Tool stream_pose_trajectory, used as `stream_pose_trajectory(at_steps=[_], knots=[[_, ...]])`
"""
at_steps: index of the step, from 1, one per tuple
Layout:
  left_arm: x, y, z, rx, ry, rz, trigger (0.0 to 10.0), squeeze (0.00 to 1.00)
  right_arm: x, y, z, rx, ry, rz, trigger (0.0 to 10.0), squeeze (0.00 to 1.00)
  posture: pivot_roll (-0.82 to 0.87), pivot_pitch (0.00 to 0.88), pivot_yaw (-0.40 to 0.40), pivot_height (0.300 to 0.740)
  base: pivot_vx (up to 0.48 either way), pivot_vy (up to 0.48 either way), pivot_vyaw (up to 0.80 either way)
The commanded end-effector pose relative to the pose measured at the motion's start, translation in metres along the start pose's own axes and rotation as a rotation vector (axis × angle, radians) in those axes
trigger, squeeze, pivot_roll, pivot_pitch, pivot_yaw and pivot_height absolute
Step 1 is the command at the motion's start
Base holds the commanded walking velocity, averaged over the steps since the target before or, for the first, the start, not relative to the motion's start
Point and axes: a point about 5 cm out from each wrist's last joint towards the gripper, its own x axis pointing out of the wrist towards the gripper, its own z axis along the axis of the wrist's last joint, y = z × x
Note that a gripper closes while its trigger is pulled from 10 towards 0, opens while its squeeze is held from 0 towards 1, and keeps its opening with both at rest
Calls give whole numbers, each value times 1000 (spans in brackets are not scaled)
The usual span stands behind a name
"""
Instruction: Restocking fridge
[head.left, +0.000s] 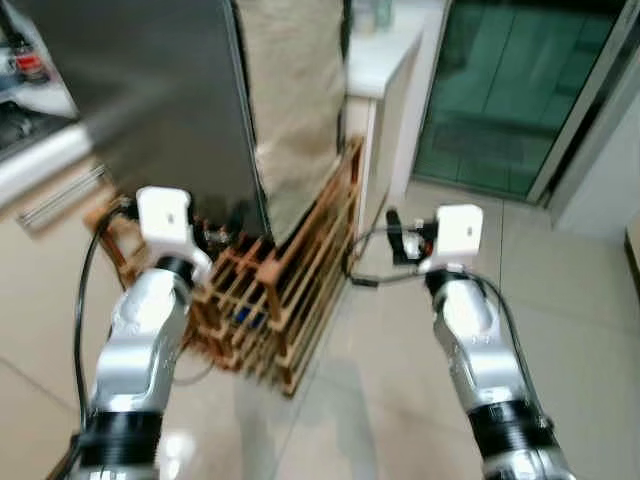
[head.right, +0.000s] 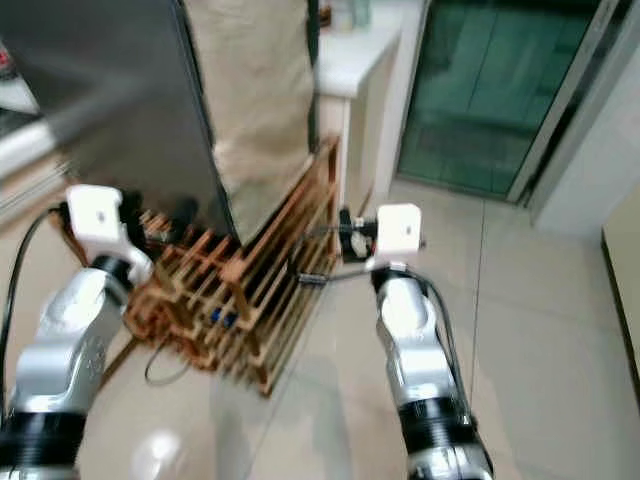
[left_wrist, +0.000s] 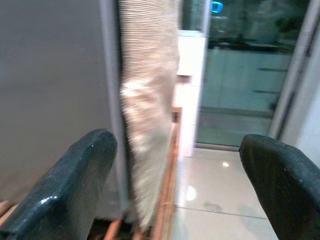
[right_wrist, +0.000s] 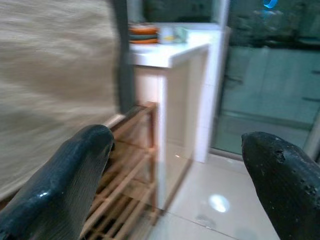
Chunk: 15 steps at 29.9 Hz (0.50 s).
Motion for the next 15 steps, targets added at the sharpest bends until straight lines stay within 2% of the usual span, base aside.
stream_pose_trajectory(at_steps=[1, 6, 7, 10, 11, 12, 14, 15], knots=[[-2, 10, 9, 29, -17, 27, 10000, 169, 3, 13, 9, 18, -30, 41, 10000, 12, -96, 0, 54, 740, 480, 0, 0], [-1, 15, 9, 32, -15, 98, 10000, 165, 2, 13, 9, 9, -35, 45, 10000, 8, -99, 0, 54, 740, 397, 0, 0], [-1, 16, 9, 23, -14, 117, 10000, 122, 2, 14, 9, 6, -36, 52, 10000, 12, -100, 0, 53, 740, 0, 0, 0], [0, 20, 10, -15, -18, 152, 10000, 149, 1, 18, 9, -4, -38, 72, 10000, 12, -99, 0, 52, 740, 0, 0, 0], [1, 21, 10, -9, -17, 159, 10000, 129, 1, 18, 9, -4, -38, 76, 10000, 8, -99, 0, 50, 740, 0, 0, 0], [1, 21, 10, -4, -14, 163, 10000, 0, 1, 18, 9, -5, -37, 78, 10000, 4, -98, 0, 50, 740, 0, 0, 0], [2, 20, 10, -8, -9, 161, 10000, 0, 1, 19, 9, -5, -35, 79, 10000, 8, -98, 0, 50, 740, 0, 0, 0], [4, 19, 9, -40, -3, 139, 10000, 0, 1, 19, 9, -5, -35, 80, 10000, 8, -97, 0, 49, 740, 0, 0, 0]])
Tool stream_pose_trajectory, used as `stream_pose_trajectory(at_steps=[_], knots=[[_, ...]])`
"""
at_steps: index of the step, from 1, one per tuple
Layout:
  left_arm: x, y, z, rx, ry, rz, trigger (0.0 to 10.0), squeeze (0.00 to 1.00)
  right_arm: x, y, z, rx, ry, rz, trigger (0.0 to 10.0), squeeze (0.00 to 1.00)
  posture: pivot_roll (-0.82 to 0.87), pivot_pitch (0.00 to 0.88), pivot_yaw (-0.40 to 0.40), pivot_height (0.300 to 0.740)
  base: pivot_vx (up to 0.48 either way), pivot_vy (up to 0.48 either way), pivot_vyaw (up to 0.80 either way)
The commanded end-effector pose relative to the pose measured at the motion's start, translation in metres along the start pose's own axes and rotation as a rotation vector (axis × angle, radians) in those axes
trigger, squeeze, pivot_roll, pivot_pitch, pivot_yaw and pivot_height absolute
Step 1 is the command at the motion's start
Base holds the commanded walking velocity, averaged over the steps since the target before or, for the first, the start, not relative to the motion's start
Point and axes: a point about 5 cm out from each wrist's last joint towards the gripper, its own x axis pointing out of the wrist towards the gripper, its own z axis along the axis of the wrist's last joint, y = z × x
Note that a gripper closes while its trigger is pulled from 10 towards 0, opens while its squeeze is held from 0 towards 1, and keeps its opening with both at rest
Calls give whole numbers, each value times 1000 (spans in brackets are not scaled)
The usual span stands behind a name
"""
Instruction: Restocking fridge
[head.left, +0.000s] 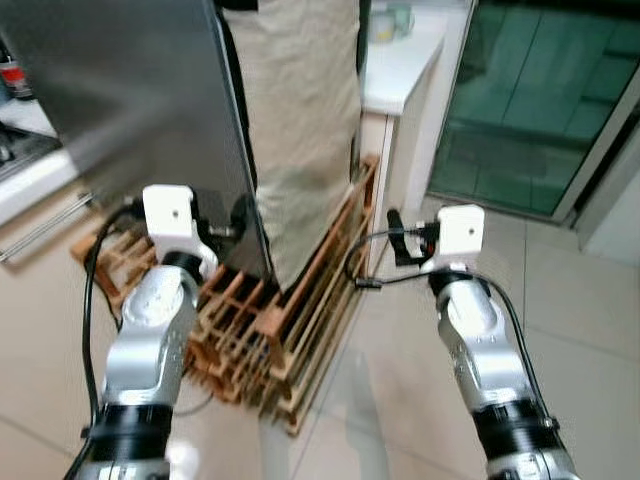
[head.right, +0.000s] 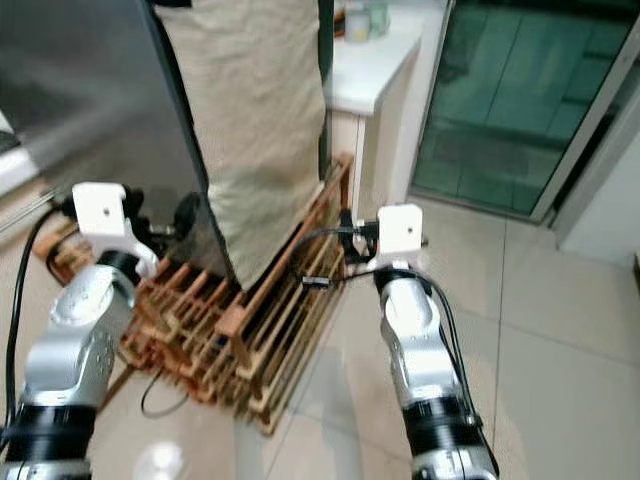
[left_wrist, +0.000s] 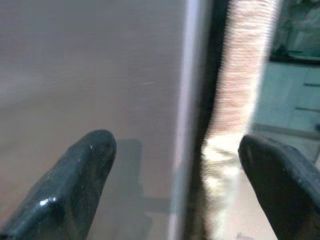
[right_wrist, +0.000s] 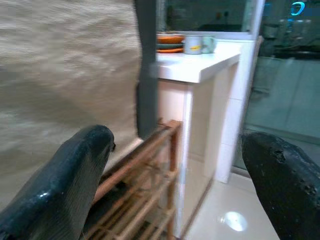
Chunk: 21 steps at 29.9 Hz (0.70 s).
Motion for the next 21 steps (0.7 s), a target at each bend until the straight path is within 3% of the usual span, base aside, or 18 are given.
stream_pose_trajectory(at_steps=[1, 8, 9, 13, 17, 18, 21], knots=[[1, 6, -3, -37, 32, -1, 10000, 0, 0, 4, 1, 6, -1, 12, 10000, 8, -97, 0, 49, 740, 0, 0, 0], [30, -4, 11, -4, 21, -69, 10000, 0, 0, 6, 0, 25, 5, 19, 10000, 4, -102, 0, 54, 740, 0, 0, 0], [40, -12, 11, 5, 32, -98, 10000, 0, -1, 8, 0, 44, 1, 37, 10000, 8, -105, 0, 54, 740, 0, 0, 0], [54, -22, 9, 33, 59, -117, 10000, 0, -3, 10, 1, 43, 1, 52, 10000, 12, -117, 0, 60, 740, 0, 0, 0], [65, -19, 14, 39, 49, -59, 10000, 0, -5, 11, 1, 34, 0, 72, 10000, 12, -132, 0, 68, 740, 0, 0, 0], [72, -16, 16, 54, 57, 10, 10000, 0, -7, 11, 0, 35, 5, 71, 10000, 12, -148, 0, 74, 740, 0, 0, 0], [78, -14, 20, 74, 51, 69, 10000, 0, -8, 11, -1, 34, 9, 73, 10000, 12, -155, 0, 77, 740, 0, 0, 0]])
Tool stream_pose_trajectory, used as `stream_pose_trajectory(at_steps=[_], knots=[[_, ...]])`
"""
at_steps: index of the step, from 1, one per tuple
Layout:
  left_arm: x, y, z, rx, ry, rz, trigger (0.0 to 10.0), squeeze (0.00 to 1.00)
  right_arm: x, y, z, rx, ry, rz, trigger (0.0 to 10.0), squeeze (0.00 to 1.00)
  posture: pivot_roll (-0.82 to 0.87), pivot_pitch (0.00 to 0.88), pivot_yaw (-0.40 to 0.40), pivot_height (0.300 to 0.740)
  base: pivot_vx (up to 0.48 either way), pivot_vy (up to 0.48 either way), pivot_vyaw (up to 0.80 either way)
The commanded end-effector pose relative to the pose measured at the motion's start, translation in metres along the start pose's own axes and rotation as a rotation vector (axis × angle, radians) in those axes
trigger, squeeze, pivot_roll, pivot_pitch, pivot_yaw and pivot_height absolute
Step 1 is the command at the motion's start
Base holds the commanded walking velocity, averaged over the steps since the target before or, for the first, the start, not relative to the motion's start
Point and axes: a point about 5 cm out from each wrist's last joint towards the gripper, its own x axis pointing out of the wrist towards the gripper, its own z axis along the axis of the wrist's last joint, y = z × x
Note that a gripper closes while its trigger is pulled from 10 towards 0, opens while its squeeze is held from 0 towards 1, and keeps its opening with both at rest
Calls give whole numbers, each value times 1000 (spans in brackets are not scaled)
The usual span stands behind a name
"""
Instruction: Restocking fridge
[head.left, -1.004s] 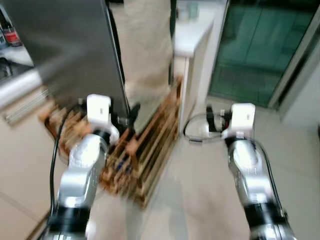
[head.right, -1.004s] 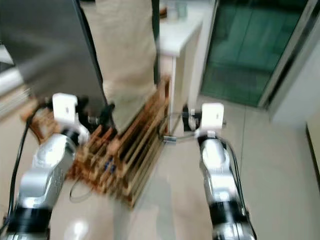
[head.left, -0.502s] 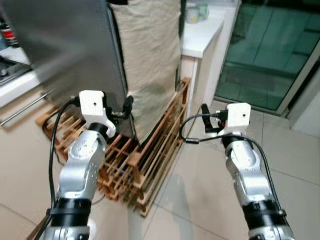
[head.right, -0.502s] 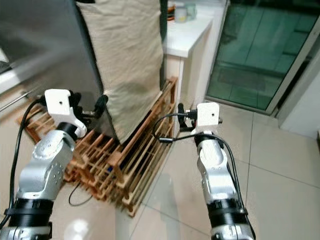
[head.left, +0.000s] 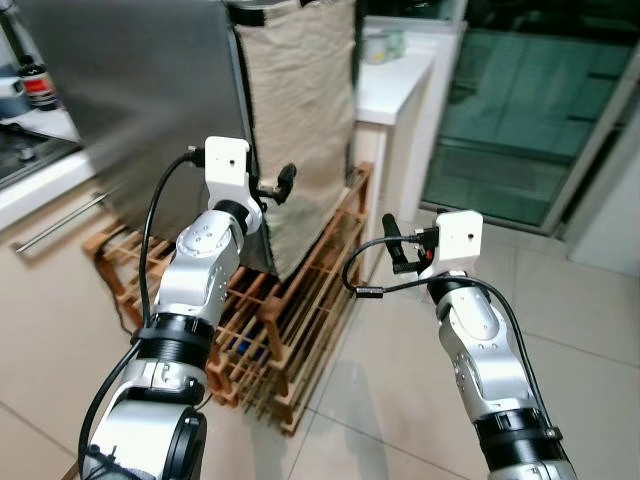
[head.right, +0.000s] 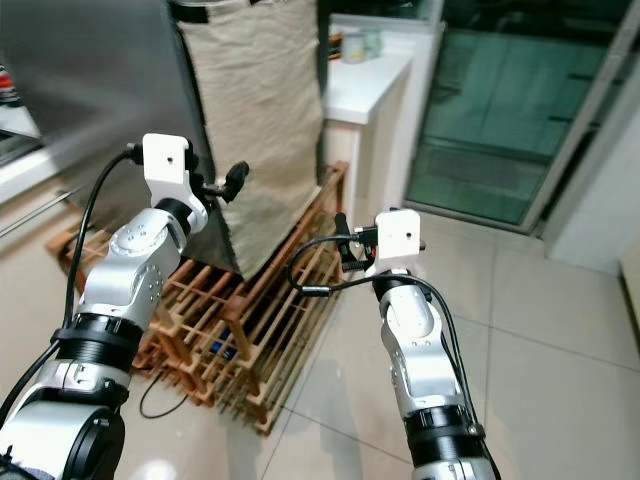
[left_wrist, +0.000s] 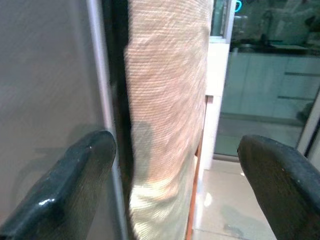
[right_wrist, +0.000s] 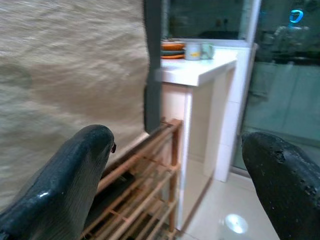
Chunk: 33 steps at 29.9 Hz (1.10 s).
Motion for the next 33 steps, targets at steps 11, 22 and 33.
stream_pose_trajectory(at_steps=[11, 22, 33], knots=[[9, 3, 4, -23, -30, 80, 10000, 0, -5, 2, 2, 1, 6, 30, 10000, 16, -160, 0, 73, 740, 0, 0, 0], [15, 0, 0, -16, 1, 93, 10000, 0, -6, 7, 2, 8, 13, 45, 10000, 16, -161, 0, 81, 740, 0, 0, 0], [23, -20, 5, -63, 1, 24, 10000, 0, -13, 7, 1, 5, 18, 43, 10000, 16, -185, 0, 95, 740, 0, 0, 0]])
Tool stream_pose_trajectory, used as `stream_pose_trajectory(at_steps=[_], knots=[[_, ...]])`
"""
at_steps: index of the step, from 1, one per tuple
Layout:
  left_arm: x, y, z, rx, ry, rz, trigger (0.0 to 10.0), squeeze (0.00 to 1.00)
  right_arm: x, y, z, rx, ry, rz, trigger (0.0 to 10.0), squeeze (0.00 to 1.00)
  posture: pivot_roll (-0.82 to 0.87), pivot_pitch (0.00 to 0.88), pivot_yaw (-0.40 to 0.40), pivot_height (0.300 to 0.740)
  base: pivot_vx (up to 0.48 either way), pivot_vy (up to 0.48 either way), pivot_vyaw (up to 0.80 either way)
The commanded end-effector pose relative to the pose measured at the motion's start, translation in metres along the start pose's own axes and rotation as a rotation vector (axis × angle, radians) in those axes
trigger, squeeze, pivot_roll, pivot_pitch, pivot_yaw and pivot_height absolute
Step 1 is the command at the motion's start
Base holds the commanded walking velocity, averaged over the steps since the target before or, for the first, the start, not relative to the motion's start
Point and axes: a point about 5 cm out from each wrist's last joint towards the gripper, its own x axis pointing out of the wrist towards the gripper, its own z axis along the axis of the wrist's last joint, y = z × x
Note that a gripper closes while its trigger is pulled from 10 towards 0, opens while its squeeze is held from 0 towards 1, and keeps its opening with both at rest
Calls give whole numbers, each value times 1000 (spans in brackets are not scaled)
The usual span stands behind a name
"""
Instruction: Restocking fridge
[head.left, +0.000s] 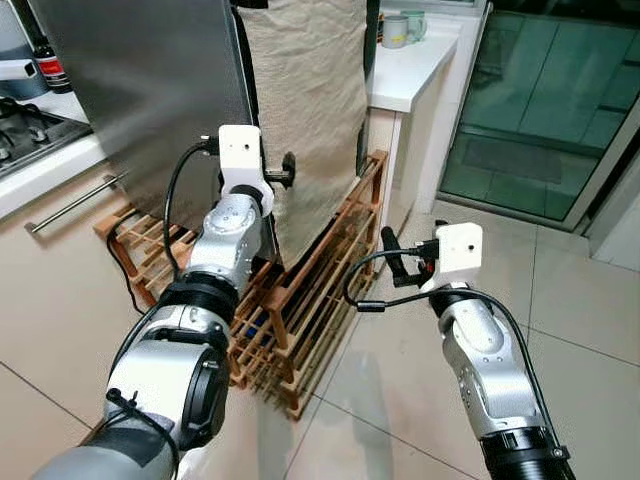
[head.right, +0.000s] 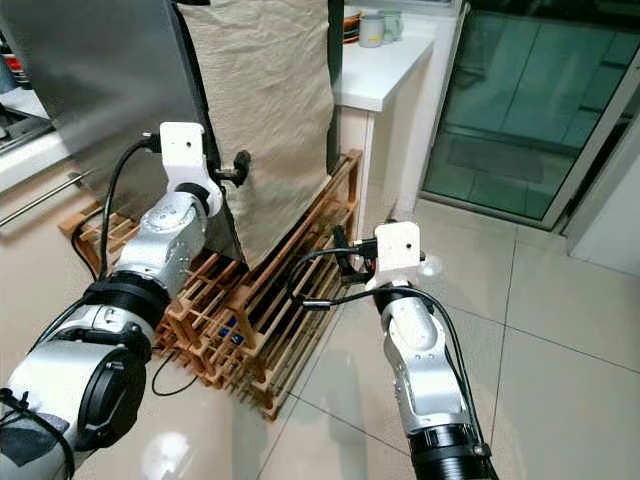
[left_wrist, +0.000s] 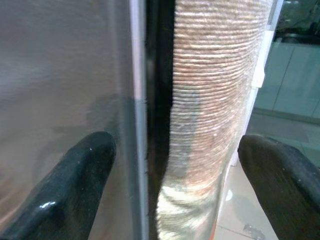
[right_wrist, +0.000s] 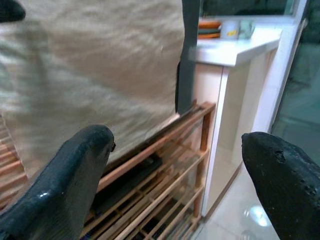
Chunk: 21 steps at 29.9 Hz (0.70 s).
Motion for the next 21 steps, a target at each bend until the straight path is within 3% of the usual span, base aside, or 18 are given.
stream_pose_trajectory(at_steps=[1, 5, 9, 13, 21], knots=[[3, -4, 8, -9, -21, -17, 10000, 0, 0, 3, 6, 2, -19, 13, 10000, 16, -185, 0, 95, 740, 0, 0, 0], [3, -9, 8, -19, -24, -40, 10000, 0, -2, 1, 6, 1, -13, 6, 10000, 20, -188, 0, 97, 740, 0, 0, 0], [3, -21, 8, -112, -21, -112, 10000, 0, -4, 1, 6, -2, -10, 5, 10000, 20, -195, 0, 100, 740, 0, 0, 0], [3, -31, 15, -139, -48, -167, 10000, 0, -4, 0, 6, -3, -7, 1, 10000, 20, -197, 0, 103, 740, 0, 0, 0], [0, -38, 11, -113, -50, -222, 10000, 0, -6, -1, 5, -2, 2, -2, 10000, 16, -192, 0, 103, 740, 0, 0, 0]])
